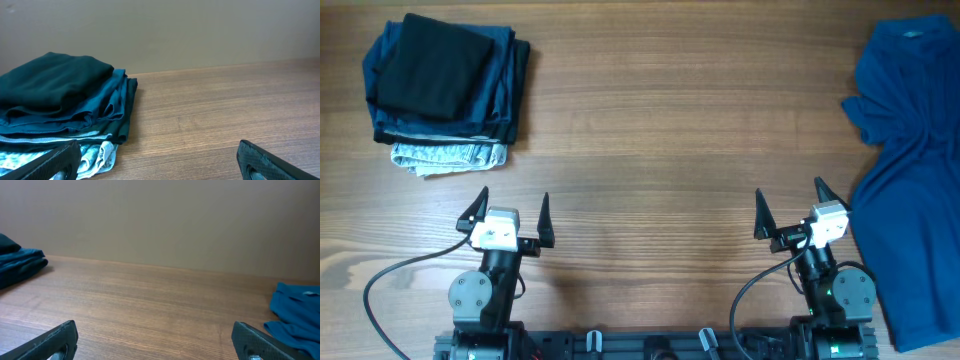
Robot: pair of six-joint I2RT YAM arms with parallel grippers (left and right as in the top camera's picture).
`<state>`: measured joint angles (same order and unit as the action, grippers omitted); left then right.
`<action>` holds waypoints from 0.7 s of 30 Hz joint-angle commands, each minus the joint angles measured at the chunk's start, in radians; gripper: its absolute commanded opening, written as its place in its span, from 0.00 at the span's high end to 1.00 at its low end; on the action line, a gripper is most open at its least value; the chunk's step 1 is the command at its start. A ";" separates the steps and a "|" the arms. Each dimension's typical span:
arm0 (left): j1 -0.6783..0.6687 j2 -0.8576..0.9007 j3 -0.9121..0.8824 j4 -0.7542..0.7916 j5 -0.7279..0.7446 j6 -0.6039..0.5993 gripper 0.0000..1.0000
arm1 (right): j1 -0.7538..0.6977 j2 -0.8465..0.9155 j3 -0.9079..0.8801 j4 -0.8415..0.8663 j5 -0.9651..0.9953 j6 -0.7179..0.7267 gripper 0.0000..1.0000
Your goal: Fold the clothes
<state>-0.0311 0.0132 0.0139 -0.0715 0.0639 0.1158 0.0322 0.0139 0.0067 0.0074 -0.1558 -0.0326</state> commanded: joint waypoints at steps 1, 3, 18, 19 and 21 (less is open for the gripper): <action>-0.004 -0.004 -0.008 -0.001 -0.013 0.015 0.00 | 0.005 0.003 -0.002 0.005 0.003 -0.017 0.01; -0.004 -0.004 -0.008 -0.001 -0.013 0.015 0.00 | 0.005 0.003 -0.002 0.005 0.003 -0.018 0.01; -0.004 -0.004 -0.008 -0.001 -0.013 0.015 0.00 | 0.005 0.003 -0.002 0.005 0.003 -0.018 0.01; -0.004 -0.004 -0.008 -0.001 -0.013 0.015 0.00 | 0.005 0.003 -0.002 0.005 0.003 -0.018 0.00; -0.004 -0.004 -0.008 -0.001 -0.013 0.015 0.00 | 0.005 0.003 -0.002 0.006 0.008 -0.024 0.00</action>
<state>-0.0311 0.0132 0.0139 -0.0715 0.0639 0.1162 0.0322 0.0139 0.0067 0.0074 -0.1558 -0.0326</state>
